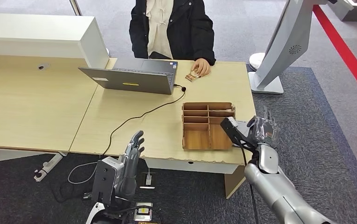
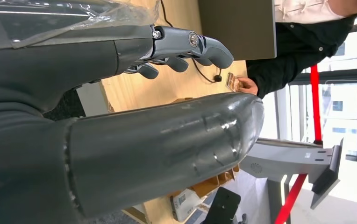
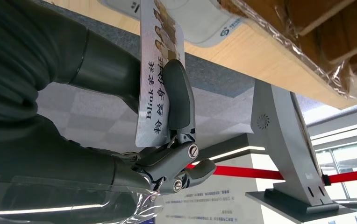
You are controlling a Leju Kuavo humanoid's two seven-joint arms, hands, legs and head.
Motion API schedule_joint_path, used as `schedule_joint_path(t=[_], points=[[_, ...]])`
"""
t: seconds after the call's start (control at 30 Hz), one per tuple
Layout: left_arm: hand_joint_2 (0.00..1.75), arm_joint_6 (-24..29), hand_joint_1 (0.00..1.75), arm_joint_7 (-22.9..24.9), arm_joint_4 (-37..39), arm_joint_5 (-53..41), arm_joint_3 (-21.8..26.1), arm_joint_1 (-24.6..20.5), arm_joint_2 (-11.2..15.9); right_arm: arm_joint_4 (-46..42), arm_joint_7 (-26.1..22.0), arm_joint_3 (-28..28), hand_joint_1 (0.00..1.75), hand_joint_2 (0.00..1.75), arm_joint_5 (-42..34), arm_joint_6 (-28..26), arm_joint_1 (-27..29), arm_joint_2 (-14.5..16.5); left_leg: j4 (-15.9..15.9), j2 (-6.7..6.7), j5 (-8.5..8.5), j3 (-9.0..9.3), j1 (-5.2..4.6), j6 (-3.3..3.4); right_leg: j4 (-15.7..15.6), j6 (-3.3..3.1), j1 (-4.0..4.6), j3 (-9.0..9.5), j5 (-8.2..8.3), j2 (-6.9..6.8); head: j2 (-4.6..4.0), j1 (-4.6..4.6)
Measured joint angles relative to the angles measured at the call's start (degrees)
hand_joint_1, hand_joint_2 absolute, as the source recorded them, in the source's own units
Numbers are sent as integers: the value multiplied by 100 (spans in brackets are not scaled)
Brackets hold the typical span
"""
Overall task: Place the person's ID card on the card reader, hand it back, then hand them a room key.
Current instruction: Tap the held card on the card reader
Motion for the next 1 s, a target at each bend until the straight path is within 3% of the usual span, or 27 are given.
schedule_joint_path(t=[1.0], points=[[0,-109,0,123,-135,-123,0,25,27,0,-68,19,175,175,-1,219,298,225,0,1,0,6,0,0,0,0,0,5,1,0,1,1]])
